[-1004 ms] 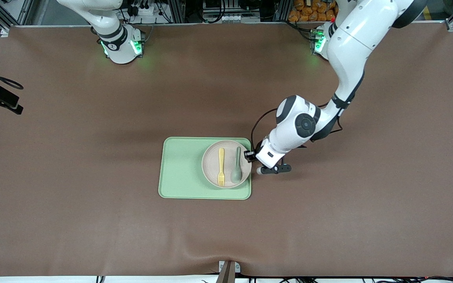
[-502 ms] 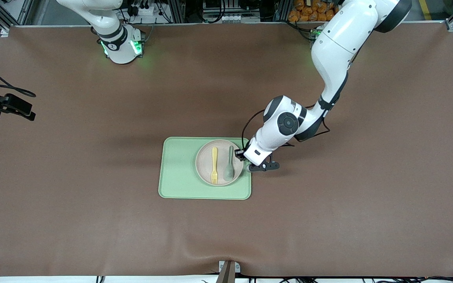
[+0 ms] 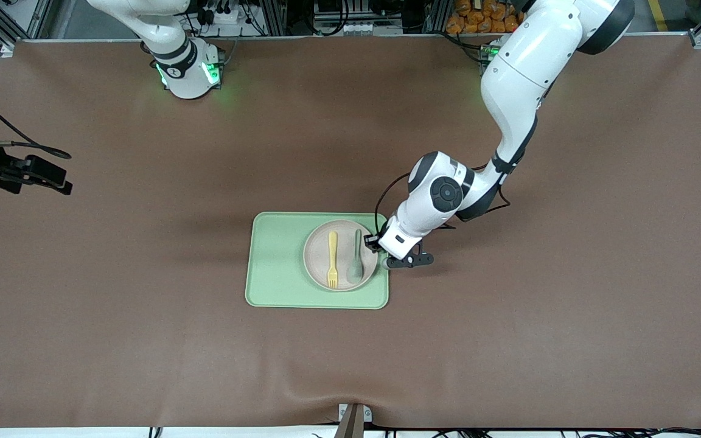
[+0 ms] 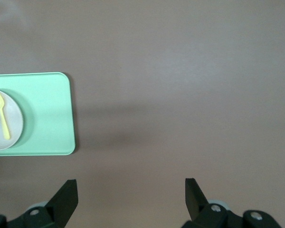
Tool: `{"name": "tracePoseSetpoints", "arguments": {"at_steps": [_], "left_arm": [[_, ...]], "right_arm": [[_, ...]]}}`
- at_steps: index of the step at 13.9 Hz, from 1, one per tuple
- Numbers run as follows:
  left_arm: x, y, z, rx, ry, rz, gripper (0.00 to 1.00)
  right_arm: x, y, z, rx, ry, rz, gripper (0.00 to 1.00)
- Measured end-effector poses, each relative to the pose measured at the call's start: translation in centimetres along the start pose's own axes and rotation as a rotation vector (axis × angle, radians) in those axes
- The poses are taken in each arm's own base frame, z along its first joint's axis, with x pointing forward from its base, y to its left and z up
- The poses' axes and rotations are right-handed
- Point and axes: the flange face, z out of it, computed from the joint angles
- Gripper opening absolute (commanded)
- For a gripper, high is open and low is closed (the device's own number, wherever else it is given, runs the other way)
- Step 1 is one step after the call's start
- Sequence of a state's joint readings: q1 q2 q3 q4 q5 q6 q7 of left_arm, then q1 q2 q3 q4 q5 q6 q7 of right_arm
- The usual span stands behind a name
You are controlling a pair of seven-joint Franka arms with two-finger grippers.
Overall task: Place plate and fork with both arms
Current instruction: 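Release the plate with the left gripper while the right gripper reaches in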
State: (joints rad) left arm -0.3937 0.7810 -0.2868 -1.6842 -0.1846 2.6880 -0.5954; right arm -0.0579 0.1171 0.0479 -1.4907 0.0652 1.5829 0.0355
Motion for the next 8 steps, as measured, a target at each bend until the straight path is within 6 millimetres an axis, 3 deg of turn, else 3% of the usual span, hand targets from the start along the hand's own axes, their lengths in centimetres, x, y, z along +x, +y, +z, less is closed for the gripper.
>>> {"name": "tracePoseSetpoints", "arguments": {"at_steps": [4, 8], "left_arm": [[0.6, 0.4, -0.4, -0.015, 0.019, -0.032, 1.0], [3.0, 3.0, -4.2, -0.031, 0.026, -0.045, 1.0]], "right_arm": [[2.1, -3.7, 2.9, 0.045, 0.019, -0.01, 1.0], [4.3, -8.8, 7.6, 0.049, 0.02, -0.011, 1.0]]}}
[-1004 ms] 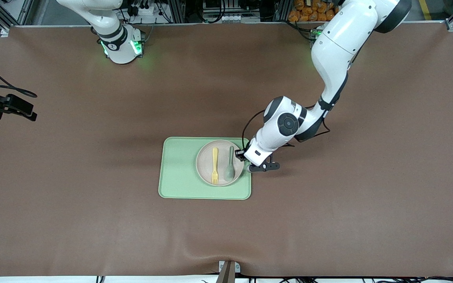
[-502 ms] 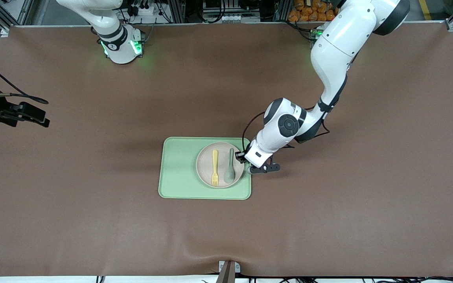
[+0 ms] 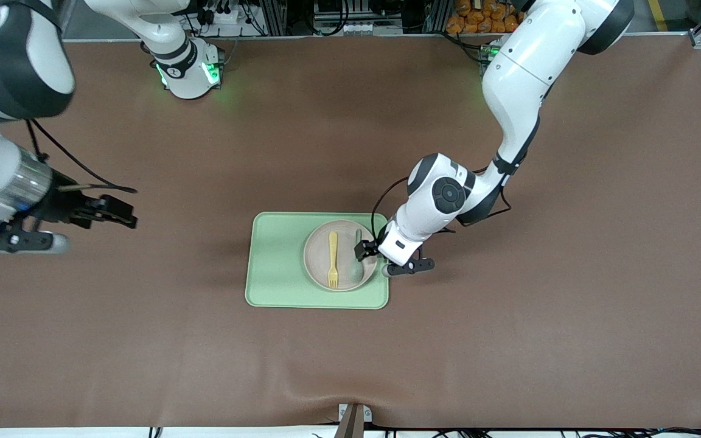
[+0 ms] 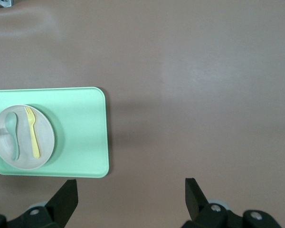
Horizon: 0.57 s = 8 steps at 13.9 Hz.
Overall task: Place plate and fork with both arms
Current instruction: 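Release the plate with the left gripper while the right gripper reaches in, then grasp the yellow fork on the plate with the right gripper while the left gripper withdraws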
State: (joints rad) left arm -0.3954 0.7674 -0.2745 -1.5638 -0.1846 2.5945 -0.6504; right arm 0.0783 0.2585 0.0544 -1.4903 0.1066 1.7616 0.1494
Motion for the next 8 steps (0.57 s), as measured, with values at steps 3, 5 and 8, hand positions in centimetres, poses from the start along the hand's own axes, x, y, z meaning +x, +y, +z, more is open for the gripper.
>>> {"name": "tracePoseSetpoints", "arguments": {"at_steps": [3, 5, 8], "left_arm": [[2.7, 1.3, -6.0, 0.074, 0.0, 0.041, 1.0], [3.7, 1.6, -10.1, 0.165, 0.046, 0.116, 1.0], [5.2, 0.6, -16.4, 0.242, 0.07, 0.116, 1.0]], "right_arm": [[1.9, -4.1, 3.9, 0.007, 0.009, -0.053, 1.0], [3.0, -7.9, 6.4, 0.018, 0.031, -0.061, 1.0], [4.1, -13.1, 11.2, 0.037, 0.066, -0.029, 1.0]]}}
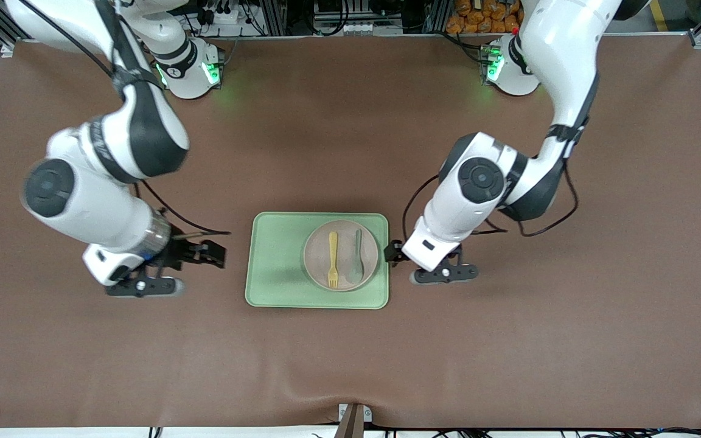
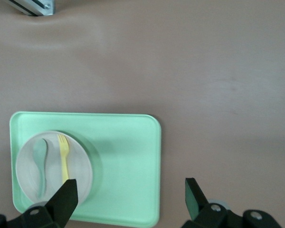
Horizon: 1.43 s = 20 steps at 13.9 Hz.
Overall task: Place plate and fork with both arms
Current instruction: 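Grasp the yellow fork on the plate with the right gripper while the left gripper withdraws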
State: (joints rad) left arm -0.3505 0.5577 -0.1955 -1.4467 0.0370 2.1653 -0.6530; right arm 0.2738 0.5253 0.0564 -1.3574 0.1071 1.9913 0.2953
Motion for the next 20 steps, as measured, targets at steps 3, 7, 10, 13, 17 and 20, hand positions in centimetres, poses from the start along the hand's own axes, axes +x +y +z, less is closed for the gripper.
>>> {"name": "tracePoseSetpoints", "arguments": {"at_steps": [3, 7, 10, 13, 17, 20], "left_arm": [[1.3, -4.4, -6.2, 0.067, -0.033, -0.055, 1.0], [1.3, -10.9, -15.2, 0.142, -0.09, -0.041, 1.0], [0.5, -16.5, -22.0, 0.177, -0.123, 0.005, 1.0], [-0.4, -20.8, -26.9, 0.163, -0.117, 0.048, 1.0], [-3.2, -22.6, -29.4, 0.173, -0.121, 0.038, 1.0], [-4.3, -23.8, -30.6, 0.183, -0.133, 0.016, 1.0]], "right_arm": [[0.0, -3.6, 6.0, 0.012, 0.015, -0.002, 1.0], [-2.0, -9.3, 13.7, 0.024, 0.017, 0.011, 0.92], [-4.0, -12.3, 16.6, 0.006, -0.007, -0.034, 0.8], [-5.5, -14.3, 18.2, -0.031, -0.01, -0.093, 0.75], [-7.1, -16.0, 20.2, -0.065, -0.009, -0.152, 0.73], [-8.1, -17.3, 21.8, -0.054, 0.004, -0.173, 0.71]]}}
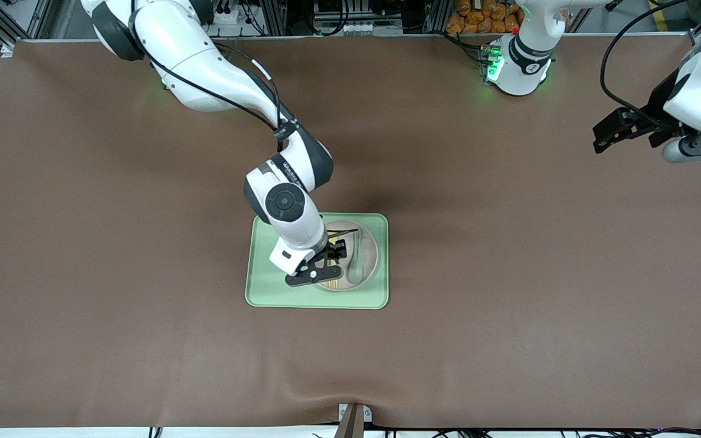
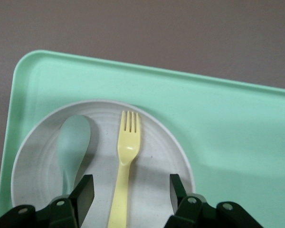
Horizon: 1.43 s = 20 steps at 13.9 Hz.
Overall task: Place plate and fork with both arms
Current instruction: 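Grasp the yellow fork on the plate with the right gripper while the left gripper withdraws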
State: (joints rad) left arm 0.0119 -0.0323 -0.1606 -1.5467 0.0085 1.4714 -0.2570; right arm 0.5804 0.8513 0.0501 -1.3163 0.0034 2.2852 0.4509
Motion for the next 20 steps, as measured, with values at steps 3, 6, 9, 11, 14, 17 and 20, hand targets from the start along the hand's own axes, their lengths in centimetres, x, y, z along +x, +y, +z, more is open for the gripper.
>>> {"name": "tracePoseSetpoints", "arguments": {"at_steps": [3, 6, 9, 11, 14, 17, 20], "left_arm": [[-0.2, -0.6, -0.1, 0.003, -0.009, -0.009, 1.0], [-0.3, -0.6, 0.0, 0.006, -0.023, -0.009, 1.0], [-0.4, -0.6, 0.0, 0.007, -0.026, -0.009, 1.0], [-0.4, -0.7, 0.0, 0.007, -0.026, -0.01, 1.0], [-0.2, -1.4, 0.0, 0.006, -0.026, -0.024, 1.0], [-0.2, -1.4, 0.0, 0.006, -0.026, -0.023, 1.0], [-0.2, -1.3, 0.0, 0.006, -0.026, -0.02, 1.0]], "right_arm": [[-0.6, -0.3, 1.9, -0.005, -0.013, -0.007, 0.6], [-0.6, -0.4, 1.9, -0.004, -0.012, -0.009, 0.58], [-1.0, -1.1, 2.1, -0.005, -0.015, -0.019, 0.58], [-1.3, -1.5, 2.8, -0.002, -0.012, -0.026, 0.58], [-2.0, -1.9, 4.5, -0.005, -0.019, -0.035, 0.46], [-2.0, -1.8, 4.8, -0.009, -0.016, -0.038, 0.16], [-1.8, -1.8, 4.6, -0.011, -0.003, -0.044, 0.0]]}}
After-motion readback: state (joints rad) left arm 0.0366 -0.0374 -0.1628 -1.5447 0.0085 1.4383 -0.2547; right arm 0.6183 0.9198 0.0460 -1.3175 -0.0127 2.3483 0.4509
